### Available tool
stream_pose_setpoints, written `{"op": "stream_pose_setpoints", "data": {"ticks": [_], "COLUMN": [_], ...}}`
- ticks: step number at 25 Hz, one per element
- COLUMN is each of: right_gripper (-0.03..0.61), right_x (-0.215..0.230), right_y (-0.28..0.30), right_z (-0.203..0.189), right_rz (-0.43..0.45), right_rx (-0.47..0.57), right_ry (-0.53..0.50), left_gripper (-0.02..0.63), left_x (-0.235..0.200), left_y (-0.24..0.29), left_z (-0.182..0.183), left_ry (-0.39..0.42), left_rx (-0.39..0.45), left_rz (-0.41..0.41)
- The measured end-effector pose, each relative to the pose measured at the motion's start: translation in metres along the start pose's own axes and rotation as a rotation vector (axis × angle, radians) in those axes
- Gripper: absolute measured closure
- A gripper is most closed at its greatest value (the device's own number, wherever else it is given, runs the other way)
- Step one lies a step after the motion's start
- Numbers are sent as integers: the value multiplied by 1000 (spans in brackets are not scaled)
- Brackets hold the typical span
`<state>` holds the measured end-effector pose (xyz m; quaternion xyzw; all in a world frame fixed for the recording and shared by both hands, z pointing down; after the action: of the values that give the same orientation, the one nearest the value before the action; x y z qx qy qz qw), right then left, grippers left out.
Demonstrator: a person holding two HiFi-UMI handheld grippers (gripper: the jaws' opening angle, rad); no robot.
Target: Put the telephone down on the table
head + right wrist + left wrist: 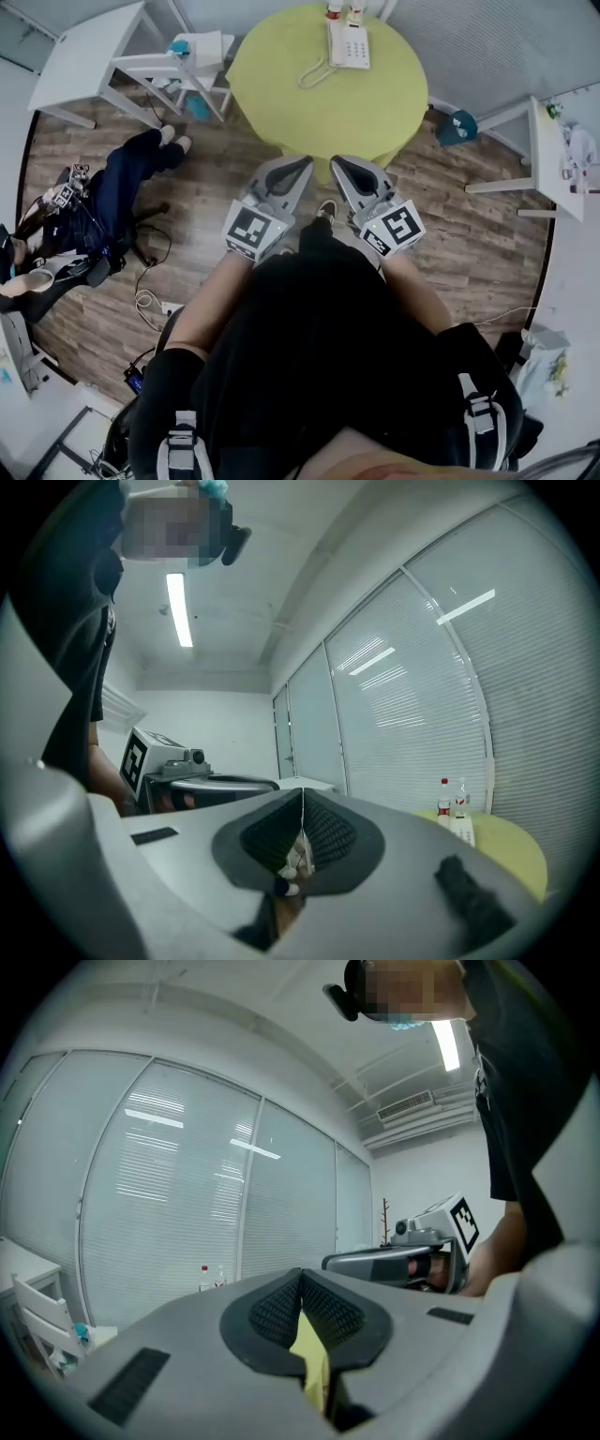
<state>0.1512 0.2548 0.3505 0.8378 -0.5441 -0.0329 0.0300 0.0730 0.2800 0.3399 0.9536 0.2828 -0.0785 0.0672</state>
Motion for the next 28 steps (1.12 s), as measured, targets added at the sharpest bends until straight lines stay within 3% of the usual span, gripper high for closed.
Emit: {"op": "stream_pose_setpoints", "data": {"ticks": [16,28], "right_gripper": [561,561], "right_x": [119,197], "right_y": [47,57], "right_z": [5,-3], "right_rz": [70,97], "right_rx": [-3,6], "right_ry": [-15,5], "left_gripper": [601,601], "left_x": [-62,-79], "left_y": [110,189], "left_z": [23,28], "left_ry": [-16,-13], "left_rx": [-7,-18], "left_rz": [66,85]}}
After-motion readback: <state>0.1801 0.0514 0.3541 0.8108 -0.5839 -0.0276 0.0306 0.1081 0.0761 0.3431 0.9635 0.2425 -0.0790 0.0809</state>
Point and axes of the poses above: the fingertips, and each gripper's own axes: y forward along the fingers, x to its right, z out of its top, the point moved 3 cm from there along -y, backward along the fingers, and after that the axes turned 7 degrees about -y, right-handed, at the moved point
